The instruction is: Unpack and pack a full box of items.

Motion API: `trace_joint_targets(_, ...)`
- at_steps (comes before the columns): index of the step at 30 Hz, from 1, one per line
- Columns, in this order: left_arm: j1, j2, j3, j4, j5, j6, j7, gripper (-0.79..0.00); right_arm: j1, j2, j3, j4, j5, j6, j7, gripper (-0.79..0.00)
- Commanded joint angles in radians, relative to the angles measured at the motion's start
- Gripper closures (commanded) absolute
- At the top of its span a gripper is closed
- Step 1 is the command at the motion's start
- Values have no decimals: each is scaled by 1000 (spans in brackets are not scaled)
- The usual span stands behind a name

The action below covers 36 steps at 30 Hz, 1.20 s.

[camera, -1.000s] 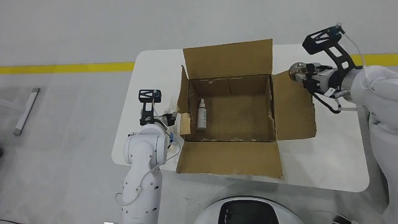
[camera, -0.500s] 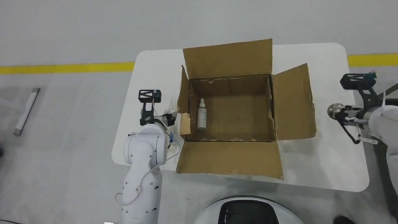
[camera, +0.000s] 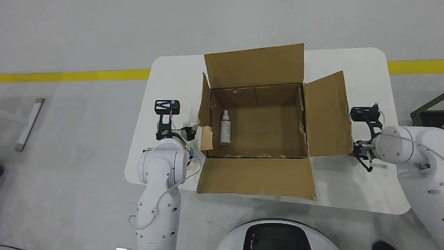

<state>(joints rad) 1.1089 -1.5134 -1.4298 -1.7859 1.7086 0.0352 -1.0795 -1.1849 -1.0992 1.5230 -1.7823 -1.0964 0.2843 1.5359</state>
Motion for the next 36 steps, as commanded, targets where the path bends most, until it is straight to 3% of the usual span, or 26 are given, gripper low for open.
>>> trace_joint_targets(1, 0, 0, 0, 0, 0, 0, 0, -785, 2, -1, -11, 10, 6, 0, 0, 0)
trace_joint_targets(5, 0, 0, 0, 0, 0, 0, 0, -785, 10, 0, -22, 19, 12, 0, 0, -268)
trace_joint_targets(13, 0, 0, 0, 0, 0, 0, 0, -785, 17, 7, -37, 10, 20, 0, 0, -366)
trace_joint_targets(18, 0, 0, 0, 0, 0, 0, 0, -785, -8, 12, 64, -107, -3, 0, 0, -351)
trace_joint_targets(22, 0, 0, 0, 0, 0, 0, 0, -785, -52, 18, 222, -306, -56, 0, 0, -314)
trace_joint_targets(25, 0, 0, 0, 0, 0, 0, 0, -785, -43, 30, 268, -453, -96, -4, 0, -289)
trace_joint_targets(29, 0, 0, 0, 0, 0, 0, 0, -785, 50, 52, 290, -546, -40, -87, 0, -86)
trace_joint_targets(32, 0, 0, 0, 0, 0, 0, 0, -785, 161, 69, 243, -551, 45, -143, 0, -37)
trace_joint_targets(36, 0, 0, 0, 0, 0, 0, 0, -785, 358, 80, 100, -468, 212, -184, 0, -3)
